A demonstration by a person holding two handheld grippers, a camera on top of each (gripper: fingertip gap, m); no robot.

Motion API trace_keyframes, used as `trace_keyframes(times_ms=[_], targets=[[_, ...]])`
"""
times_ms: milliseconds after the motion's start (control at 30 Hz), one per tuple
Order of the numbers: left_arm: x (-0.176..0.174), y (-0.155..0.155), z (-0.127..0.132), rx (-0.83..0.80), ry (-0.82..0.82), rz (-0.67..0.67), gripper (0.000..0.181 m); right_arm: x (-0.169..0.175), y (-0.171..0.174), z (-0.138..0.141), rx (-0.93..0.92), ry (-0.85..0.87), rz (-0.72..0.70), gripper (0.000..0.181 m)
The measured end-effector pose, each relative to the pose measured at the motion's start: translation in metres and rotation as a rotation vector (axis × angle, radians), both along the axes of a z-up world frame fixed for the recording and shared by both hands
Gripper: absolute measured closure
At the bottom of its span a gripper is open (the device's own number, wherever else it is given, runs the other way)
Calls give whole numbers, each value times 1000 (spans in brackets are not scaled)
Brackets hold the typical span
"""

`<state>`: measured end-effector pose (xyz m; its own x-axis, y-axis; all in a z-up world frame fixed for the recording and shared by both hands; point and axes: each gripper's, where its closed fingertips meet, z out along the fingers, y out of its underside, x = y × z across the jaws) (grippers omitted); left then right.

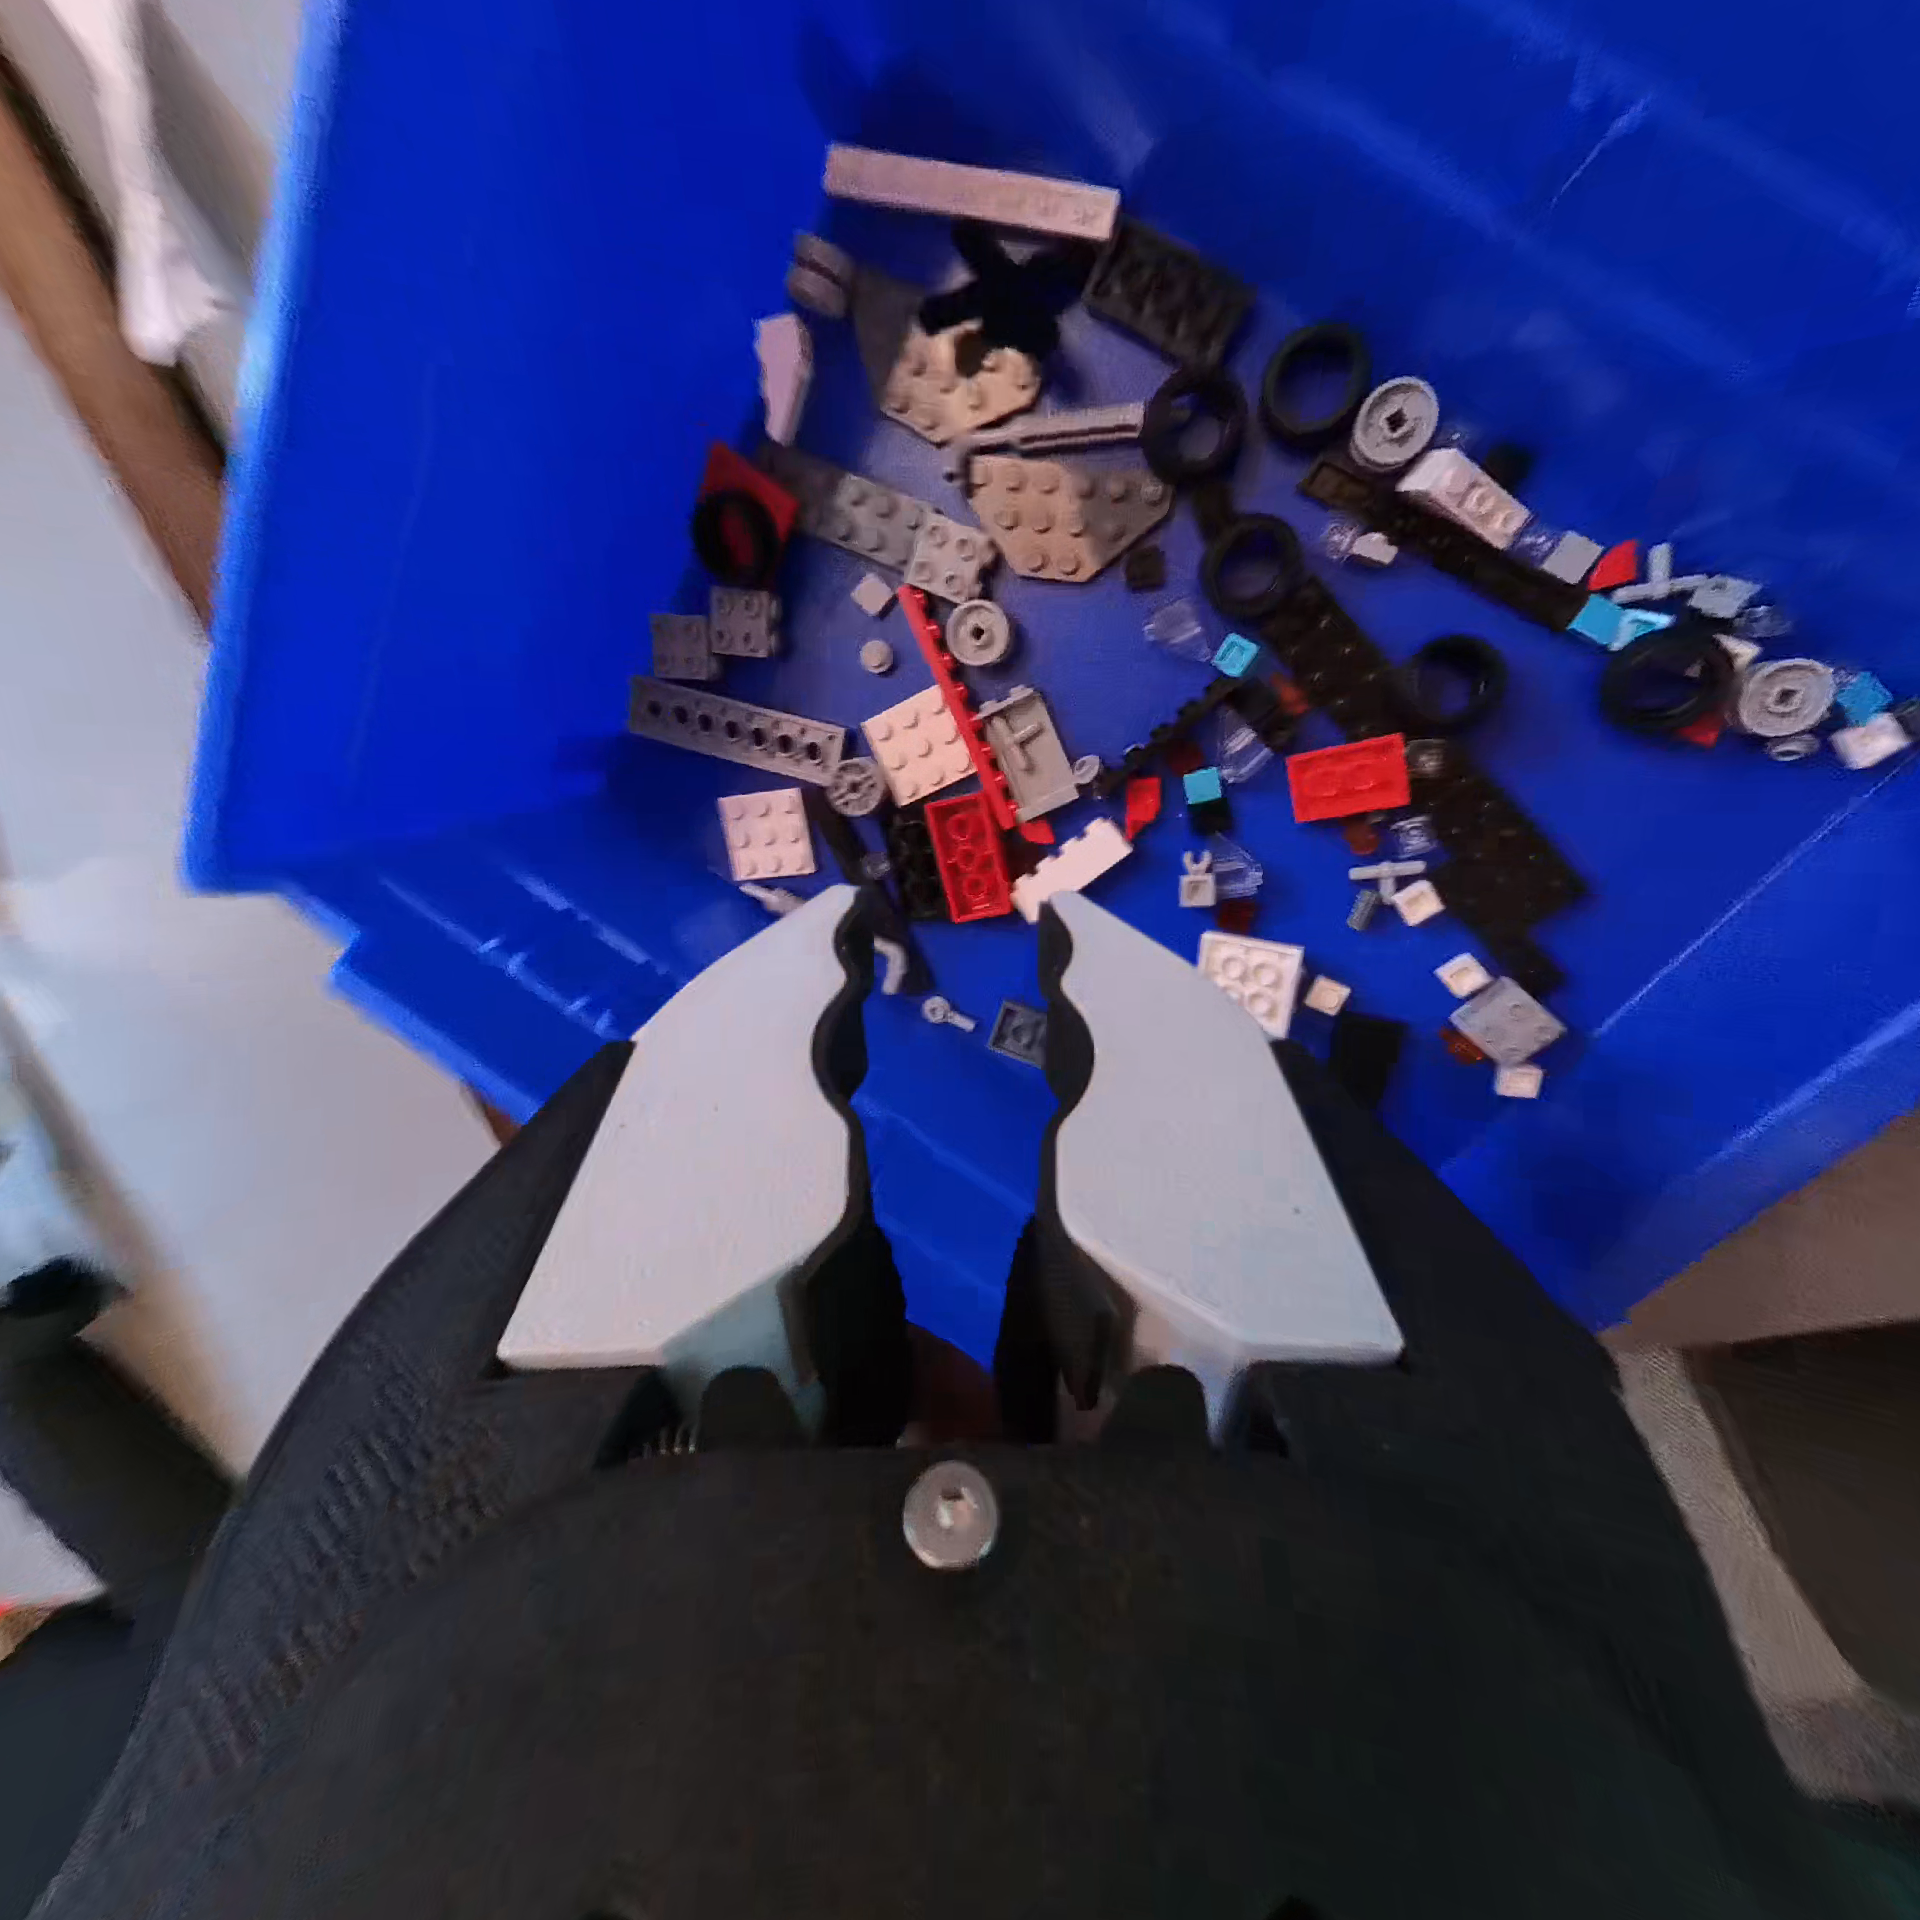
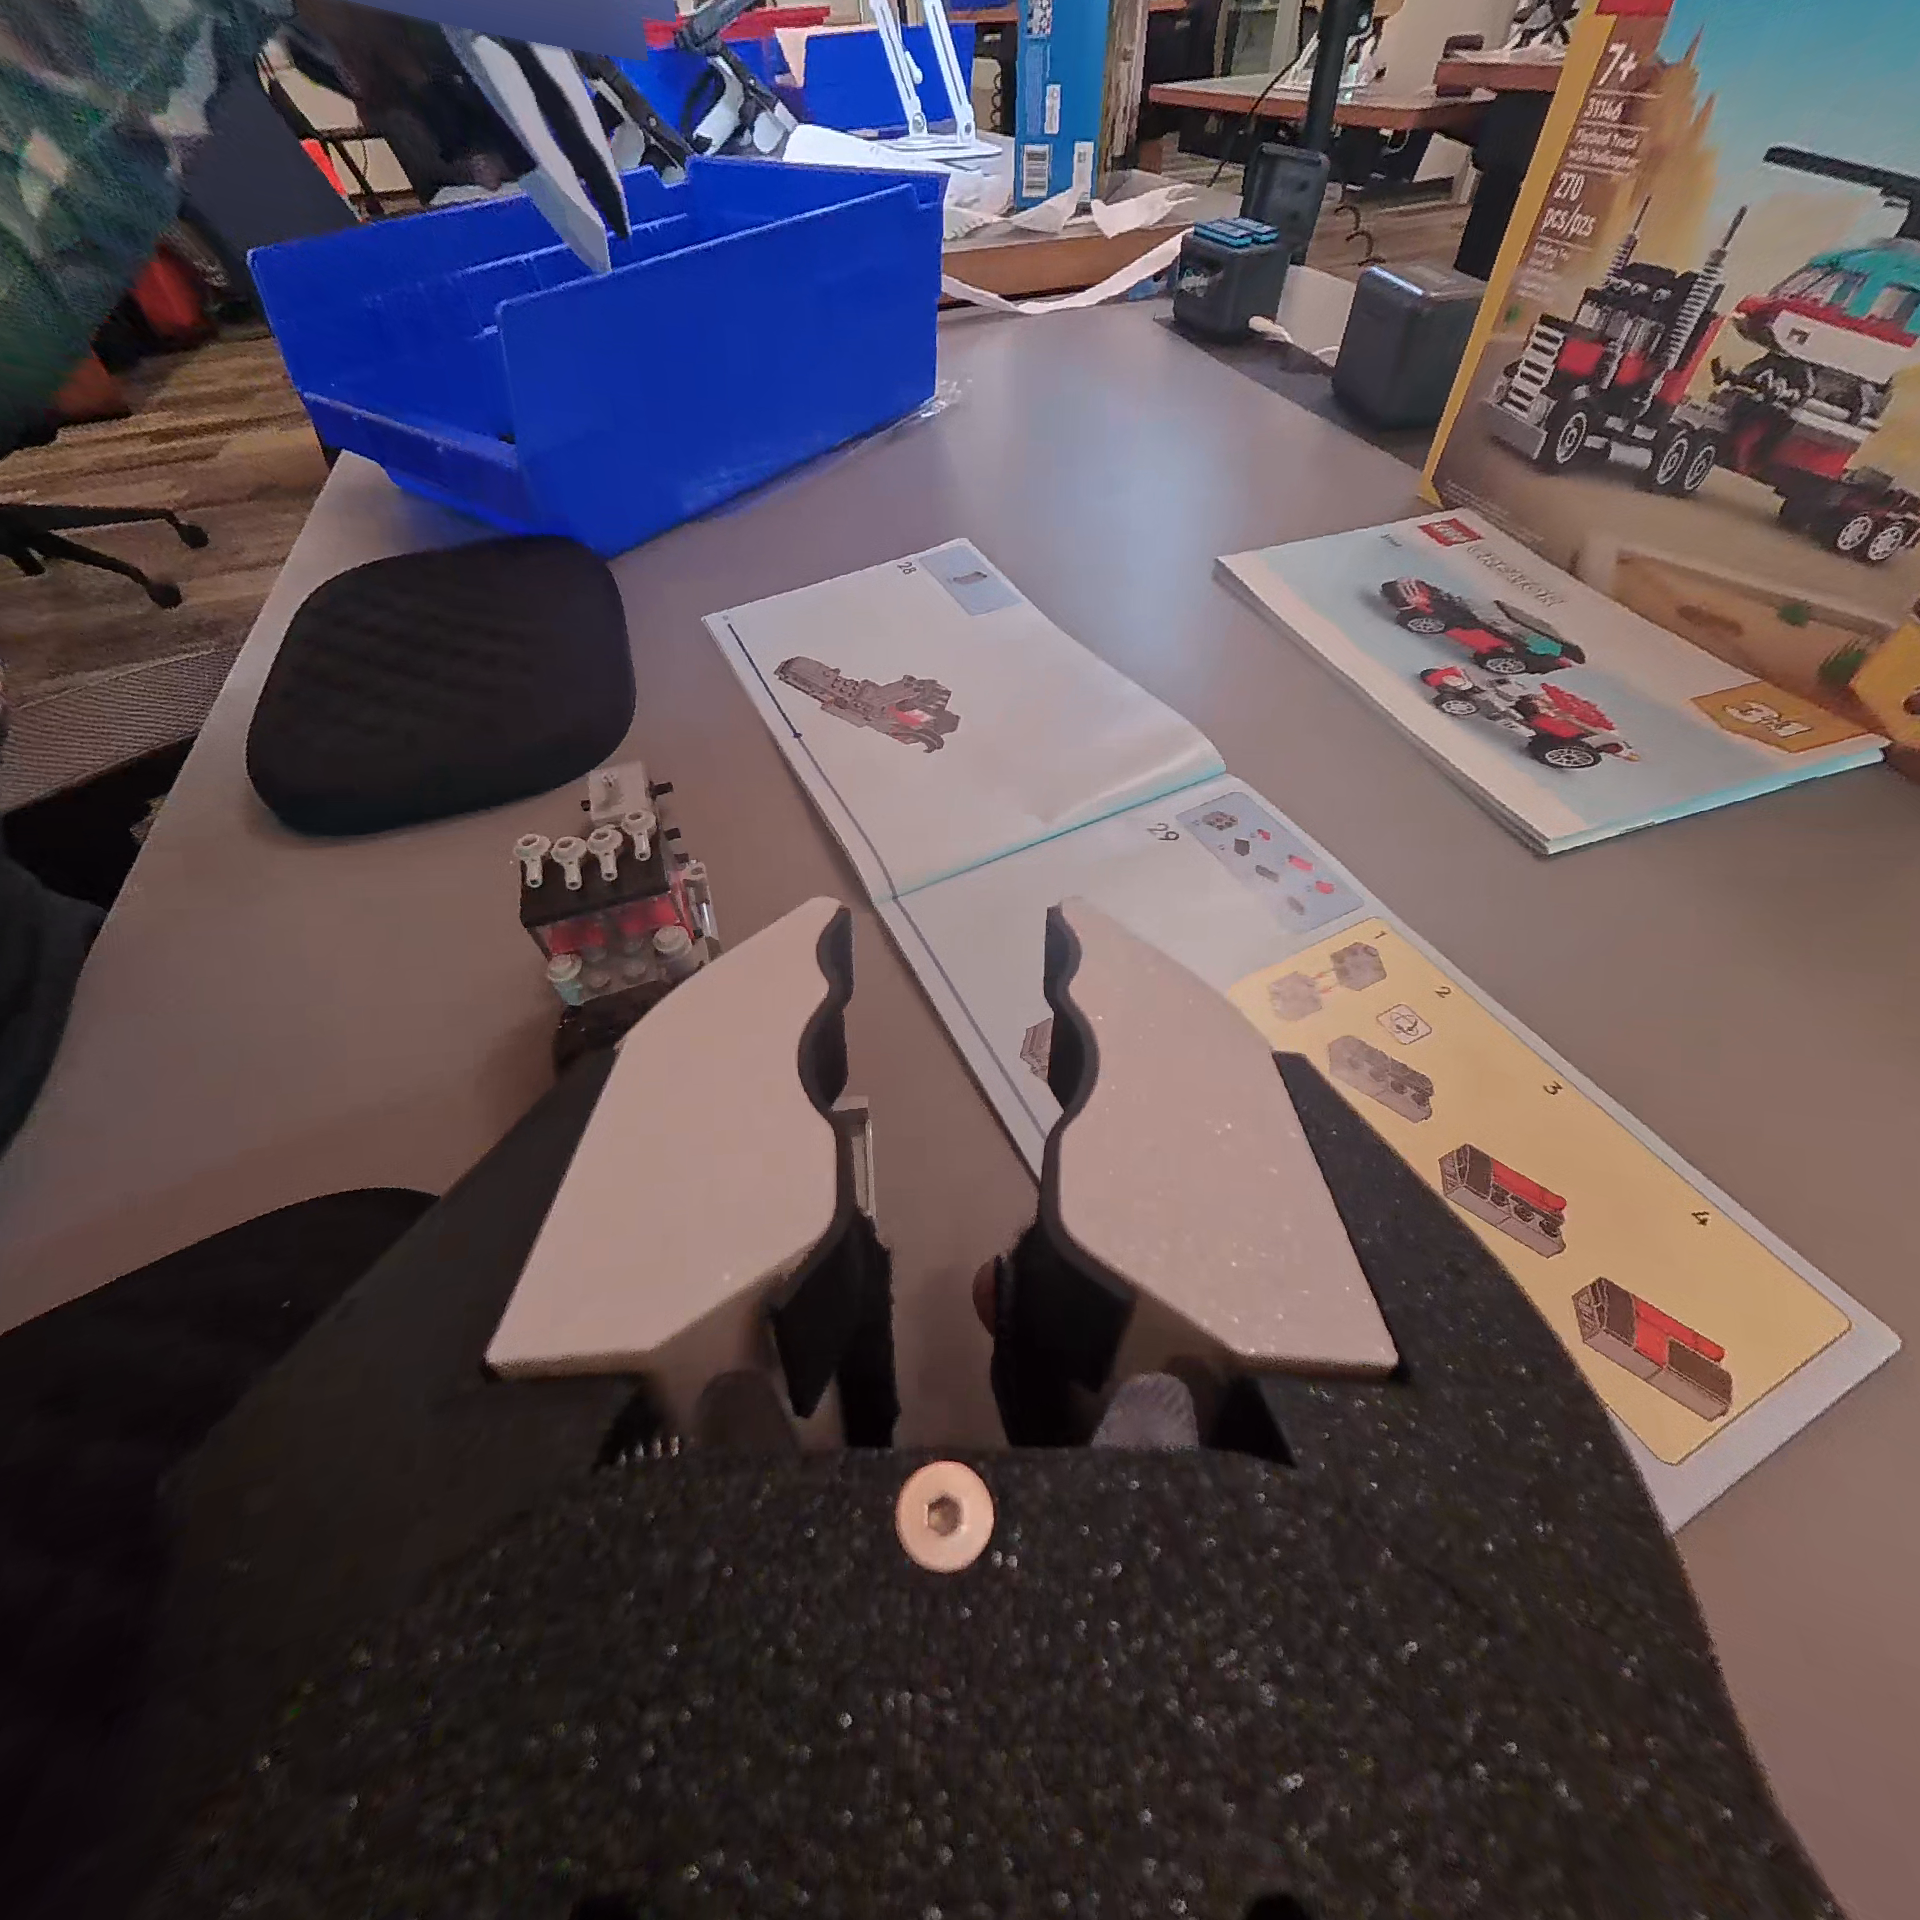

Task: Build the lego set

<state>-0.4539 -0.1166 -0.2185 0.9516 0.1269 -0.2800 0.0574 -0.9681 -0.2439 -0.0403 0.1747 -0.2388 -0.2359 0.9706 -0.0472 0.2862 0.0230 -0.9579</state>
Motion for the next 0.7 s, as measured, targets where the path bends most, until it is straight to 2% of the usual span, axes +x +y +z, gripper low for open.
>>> trace_keyframes(times_ms=[67,167,333,400,533,600,700], targets=[[-2,6,-10,-23,-106,3,151,1,0,-2,12,-6,-4,146],[-12,15,-13,-10,-118,-6,153,3,1,-4,9,-13,-11,146],[-1,23,-28,-10,-194,-71,159,1,1,-5,-1,-13,-1,147],[7,22,-42,-67,-214,-163,159,1,0,-6,2,-24,6,147],[9,19,-66,-193,-149,-440,150,1,-1,-8,16,-32,8,147],[3,18,-68,-253,-82,-551,144,1,-1,-7,14,-28,5,147],[2,23,-66,-258,-53,-654,144,2,1,-7,11,-29,-2,148]])
